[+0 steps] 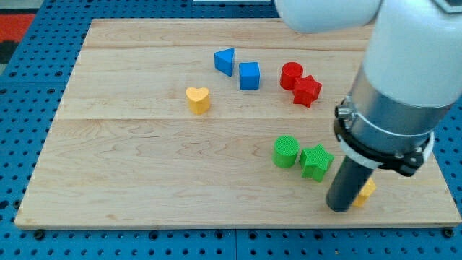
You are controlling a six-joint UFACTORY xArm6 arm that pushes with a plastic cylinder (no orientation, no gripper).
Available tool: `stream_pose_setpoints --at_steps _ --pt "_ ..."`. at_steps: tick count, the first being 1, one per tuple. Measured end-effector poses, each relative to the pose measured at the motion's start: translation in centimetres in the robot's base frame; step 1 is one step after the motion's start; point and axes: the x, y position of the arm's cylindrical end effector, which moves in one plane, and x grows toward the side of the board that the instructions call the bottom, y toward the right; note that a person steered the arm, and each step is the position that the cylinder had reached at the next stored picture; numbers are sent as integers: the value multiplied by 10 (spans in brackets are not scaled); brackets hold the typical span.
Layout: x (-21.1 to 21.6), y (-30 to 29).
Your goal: Push the green circle into the green star
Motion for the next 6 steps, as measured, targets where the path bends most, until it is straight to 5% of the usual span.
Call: stream_pose_setpoints --at_steps 2,5,6 --pt "-8 -38" --pt "-98 -157" --pt "-93 -99"
